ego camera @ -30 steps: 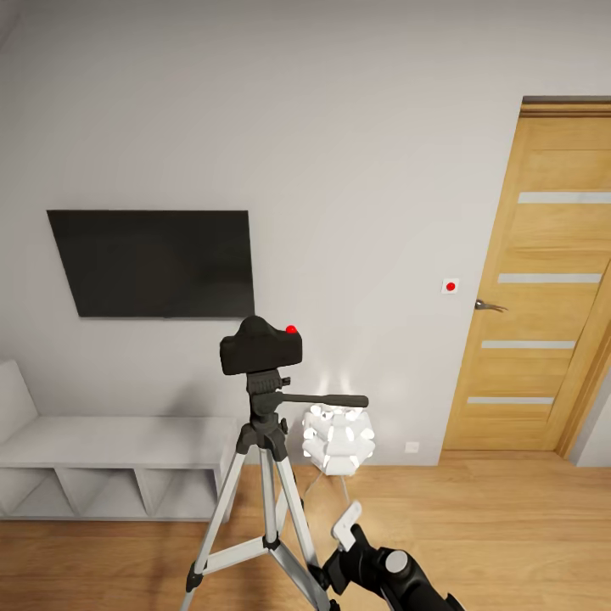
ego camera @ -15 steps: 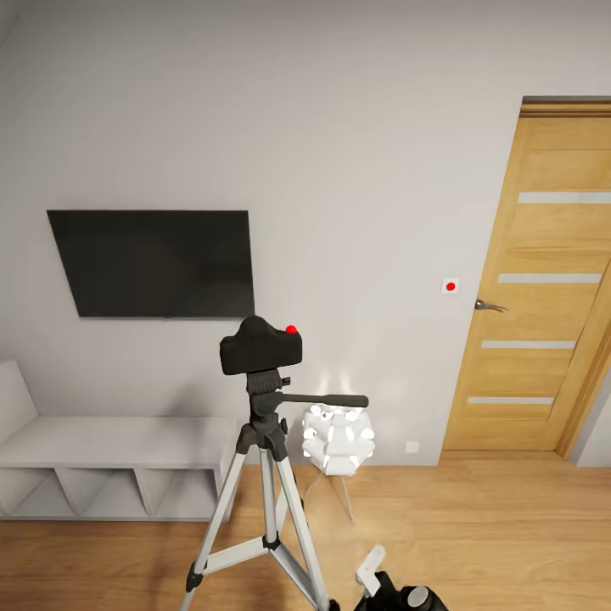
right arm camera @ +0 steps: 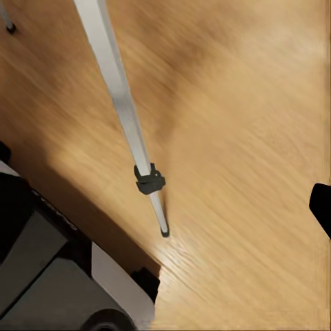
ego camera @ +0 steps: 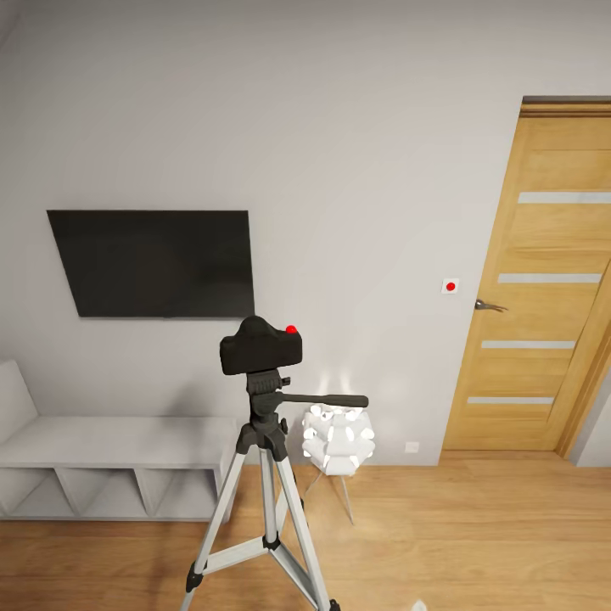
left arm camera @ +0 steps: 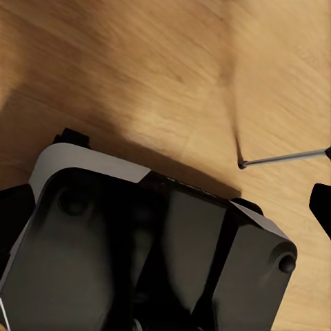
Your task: Attach the digital camera to the camera tripod in the bedroom.
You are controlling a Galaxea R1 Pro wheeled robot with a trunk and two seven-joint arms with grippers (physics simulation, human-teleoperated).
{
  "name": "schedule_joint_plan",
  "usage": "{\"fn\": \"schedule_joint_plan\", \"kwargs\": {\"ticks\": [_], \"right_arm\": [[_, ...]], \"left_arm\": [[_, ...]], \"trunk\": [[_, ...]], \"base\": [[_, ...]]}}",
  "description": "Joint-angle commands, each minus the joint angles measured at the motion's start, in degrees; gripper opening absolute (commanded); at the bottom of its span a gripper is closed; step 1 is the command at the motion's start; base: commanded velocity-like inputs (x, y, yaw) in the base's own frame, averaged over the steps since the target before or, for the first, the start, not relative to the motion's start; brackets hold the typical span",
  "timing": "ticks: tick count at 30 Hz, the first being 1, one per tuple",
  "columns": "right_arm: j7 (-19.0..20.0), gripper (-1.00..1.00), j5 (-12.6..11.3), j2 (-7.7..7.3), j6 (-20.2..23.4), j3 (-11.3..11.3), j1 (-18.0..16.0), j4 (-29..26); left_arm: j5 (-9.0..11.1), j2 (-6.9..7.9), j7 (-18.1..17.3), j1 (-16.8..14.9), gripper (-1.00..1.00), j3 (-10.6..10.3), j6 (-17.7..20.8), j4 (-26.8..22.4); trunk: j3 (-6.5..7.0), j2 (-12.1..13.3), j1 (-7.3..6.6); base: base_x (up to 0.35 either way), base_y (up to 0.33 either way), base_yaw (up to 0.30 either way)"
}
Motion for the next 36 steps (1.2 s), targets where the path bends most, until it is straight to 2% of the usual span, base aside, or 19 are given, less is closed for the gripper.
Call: {"fn": "schedule_joint_plan", "kwargs": {"ticks": [1,14,26,31,36], "right_arm": [[0.0,1.0,0.6,-0.16,-0.4,-0.1,0.0,0.4],[-3.0,1.0,0.6,-2.31,-1.0,-0.1,0.1,5.8],[-10.5,1.0,0.5,-2.87,-0.5,-0.1,1.3,12.8],[-12.8,1.0,0.6,-1.71,-0.5,0.0,4.2,14.1],[-13.4,1.0,0.5,1.12,-0.5,-0.1,6.3,14.5]], "left_arm": [[0.6,0.01,-0.2,0.0,1.0,-0.3,0.3,0.1],[0.6,-0.01,-0.2,0.0,1.0,-0.3,0.3,0.1],[0.6,0.0,-0.2,0.0,1.0,-0.3,0.3,0.1],[0.6,0.0,-0.2,0.0,1.0,-0.3,0.3,0.1],[0.6,0.0,-0.2,0.0,1.0,-0.3,0.3,0.1]], "trunk": [[-0.02,0.0,0.02],[-0.02,0.0,0.02],[-0.02,0.0,0.02],[-0.02,0.0,0.02],[-0.02,0.0,0.02]], "base": [[0.0,0.0,-0.003],[0.0,0.0,0.0],[0.0,0.0,0.0],[0.0,0.0,0.0],[0.0,0.0,0.0]]}}
